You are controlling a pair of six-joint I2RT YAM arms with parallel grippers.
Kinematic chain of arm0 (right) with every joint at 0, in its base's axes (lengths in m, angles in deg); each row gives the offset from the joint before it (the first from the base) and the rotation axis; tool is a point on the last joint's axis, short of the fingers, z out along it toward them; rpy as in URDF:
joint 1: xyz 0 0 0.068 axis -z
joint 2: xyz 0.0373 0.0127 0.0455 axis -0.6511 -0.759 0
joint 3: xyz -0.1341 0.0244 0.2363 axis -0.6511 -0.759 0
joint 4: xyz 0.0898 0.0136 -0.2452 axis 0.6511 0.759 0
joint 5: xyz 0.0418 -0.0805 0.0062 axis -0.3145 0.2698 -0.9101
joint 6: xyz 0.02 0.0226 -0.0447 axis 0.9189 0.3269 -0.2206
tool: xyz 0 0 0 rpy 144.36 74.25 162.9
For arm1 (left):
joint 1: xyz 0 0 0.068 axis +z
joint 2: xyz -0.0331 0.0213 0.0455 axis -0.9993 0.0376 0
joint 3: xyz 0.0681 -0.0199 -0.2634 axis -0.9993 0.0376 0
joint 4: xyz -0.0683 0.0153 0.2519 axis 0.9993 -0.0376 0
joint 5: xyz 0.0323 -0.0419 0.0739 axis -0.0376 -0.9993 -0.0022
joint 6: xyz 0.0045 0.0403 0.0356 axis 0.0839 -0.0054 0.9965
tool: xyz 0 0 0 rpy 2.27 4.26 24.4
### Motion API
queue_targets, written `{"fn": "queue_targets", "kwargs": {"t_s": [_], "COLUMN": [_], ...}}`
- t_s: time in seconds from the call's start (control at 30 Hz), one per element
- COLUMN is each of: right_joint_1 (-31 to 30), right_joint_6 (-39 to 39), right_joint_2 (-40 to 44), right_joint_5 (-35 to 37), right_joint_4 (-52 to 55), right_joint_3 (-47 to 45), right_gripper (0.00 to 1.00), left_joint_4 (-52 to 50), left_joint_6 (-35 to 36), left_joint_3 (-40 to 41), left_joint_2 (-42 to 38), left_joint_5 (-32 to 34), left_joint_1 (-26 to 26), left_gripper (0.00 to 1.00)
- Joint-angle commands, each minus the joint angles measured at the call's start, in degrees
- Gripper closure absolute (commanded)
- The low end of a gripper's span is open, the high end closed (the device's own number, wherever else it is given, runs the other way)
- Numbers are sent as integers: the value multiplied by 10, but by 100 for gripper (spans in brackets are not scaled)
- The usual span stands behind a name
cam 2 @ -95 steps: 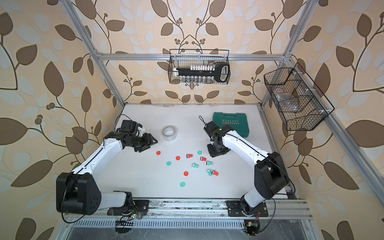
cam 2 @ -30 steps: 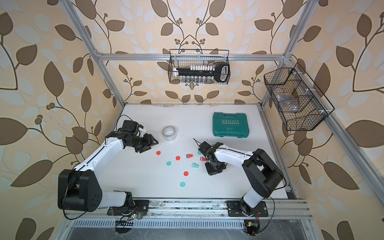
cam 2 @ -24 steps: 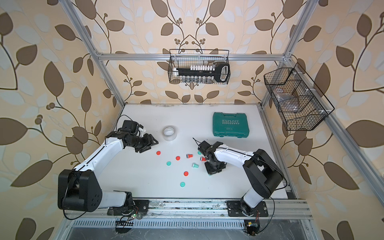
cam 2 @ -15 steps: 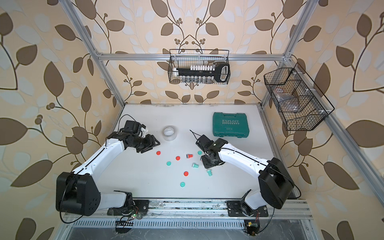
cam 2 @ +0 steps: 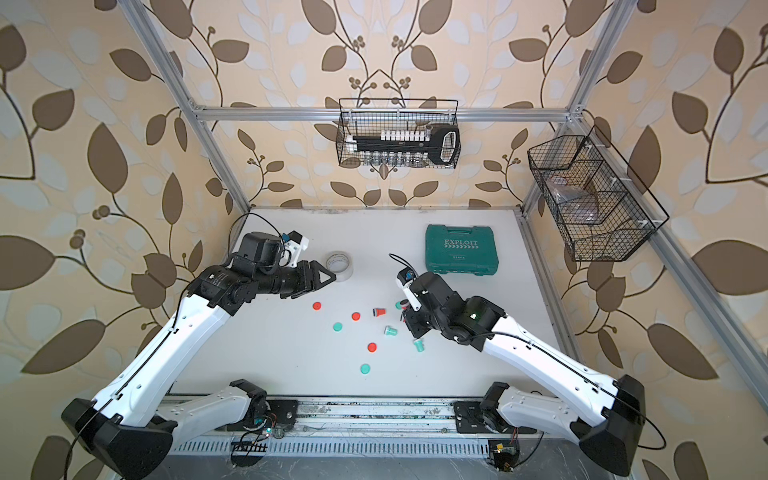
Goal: Close the stamp cap
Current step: Pick up the stamp from the center of the board.
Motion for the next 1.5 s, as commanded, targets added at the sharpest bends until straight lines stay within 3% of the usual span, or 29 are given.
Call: {"fn": "queue_targets", "kwargs": {"t_s": [0.0, 0.37, 0.6, 0.97, 1.47], "right_joint_1": [-2, -2, -2, -8, -19], "right_joint_6": [-83, -252, -283, -284, -270], "right_joint_2": [50, 110, 94, 91, 95], "right_joint_5": [-64, -180, -199, -210, -210], "right_joint_4": [-112, -167, -165, -171, -191], "right_joint_3": [-52, -83, -71, -70, -74], "right_gripper": [100, 100, 100, 100, 100], "left_joint_4": [-23, -32, -18, 3, 23], "left_joint_6": [-40, -104, -119, -137, -153], "left_joint_3": [-34, -94, -113, -126, -114], "left_joint_2": [-16, 12, 63, 114, 127], "left_joint_5": [-8, 60, 87, 87, 87], "left_joint_1": [-40, -224, -304, -333, -340], "left_gripper": [39, 41, 41, 43, 52]}}
